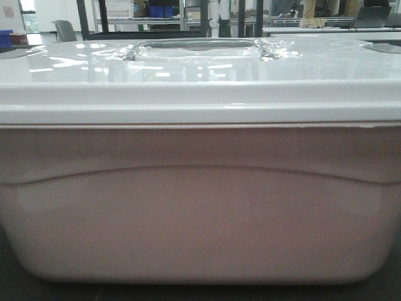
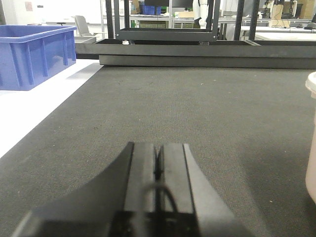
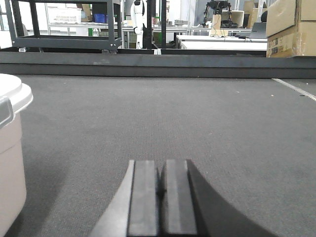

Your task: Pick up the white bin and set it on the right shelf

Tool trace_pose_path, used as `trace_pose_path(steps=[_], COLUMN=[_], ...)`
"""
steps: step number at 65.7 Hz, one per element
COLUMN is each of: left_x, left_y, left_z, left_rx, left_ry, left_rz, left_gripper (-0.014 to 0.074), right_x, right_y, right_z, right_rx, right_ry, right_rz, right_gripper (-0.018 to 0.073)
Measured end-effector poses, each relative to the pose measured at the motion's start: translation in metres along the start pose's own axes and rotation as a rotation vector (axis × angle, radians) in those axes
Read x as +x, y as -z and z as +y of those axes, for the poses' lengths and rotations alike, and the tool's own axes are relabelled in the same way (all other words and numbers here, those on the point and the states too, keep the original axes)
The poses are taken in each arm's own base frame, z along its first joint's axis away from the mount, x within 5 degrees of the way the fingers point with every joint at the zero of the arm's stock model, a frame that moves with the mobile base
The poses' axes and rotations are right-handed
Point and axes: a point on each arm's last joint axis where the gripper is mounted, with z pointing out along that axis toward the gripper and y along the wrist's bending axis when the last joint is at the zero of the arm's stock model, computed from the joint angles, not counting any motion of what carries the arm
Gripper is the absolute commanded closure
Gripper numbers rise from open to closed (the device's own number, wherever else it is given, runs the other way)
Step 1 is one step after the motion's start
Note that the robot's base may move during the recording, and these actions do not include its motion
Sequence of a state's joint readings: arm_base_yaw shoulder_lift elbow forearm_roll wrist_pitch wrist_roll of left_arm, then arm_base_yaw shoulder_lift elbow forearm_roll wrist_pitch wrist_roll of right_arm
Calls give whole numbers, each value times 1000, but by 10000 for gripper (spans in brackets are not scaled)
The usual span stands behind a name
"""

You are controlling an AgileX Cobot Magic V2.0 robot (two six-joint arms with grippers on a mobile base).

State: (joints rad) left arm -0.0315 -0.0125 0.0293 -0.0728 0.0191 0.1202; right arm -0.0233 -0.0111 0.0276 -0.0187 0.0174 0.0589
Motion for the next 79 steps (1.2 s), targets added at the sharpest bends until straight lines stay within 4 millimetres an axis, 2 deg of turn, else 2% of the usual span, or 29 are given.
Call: trace_pose_path(steps=[13,20,28,41,57,70,79], left_x=[0,-6,-18,-68,-118,-151,-177], left_y=[0,0,1,12,28,15,-5], left_z=[0,1,1,3,4,5,6], left_rx=[-1,-8,-12,-14,3,19,36], left_ry=[0,0,0,0,-3,-5,-7], left_rz=[-5,-68,-118,-230,-205,-70,72], left_gripper=[715,715,715,715,718,722,722], right_x=[-1,-2,-19,-69,-116,-147,-166], right_y=[0,0,2,13,30,19,1], right_z=[0,0,1,3,4,6,9], right_rx=[0,-1,-3,-6,-2,4,-14], right_ry=[0,0,0,0,-1,-9,-61], right_rz=[-6,-17,-65,-166,-156,-10,219], right_gripper=[494,494,494,494,494,494,494])
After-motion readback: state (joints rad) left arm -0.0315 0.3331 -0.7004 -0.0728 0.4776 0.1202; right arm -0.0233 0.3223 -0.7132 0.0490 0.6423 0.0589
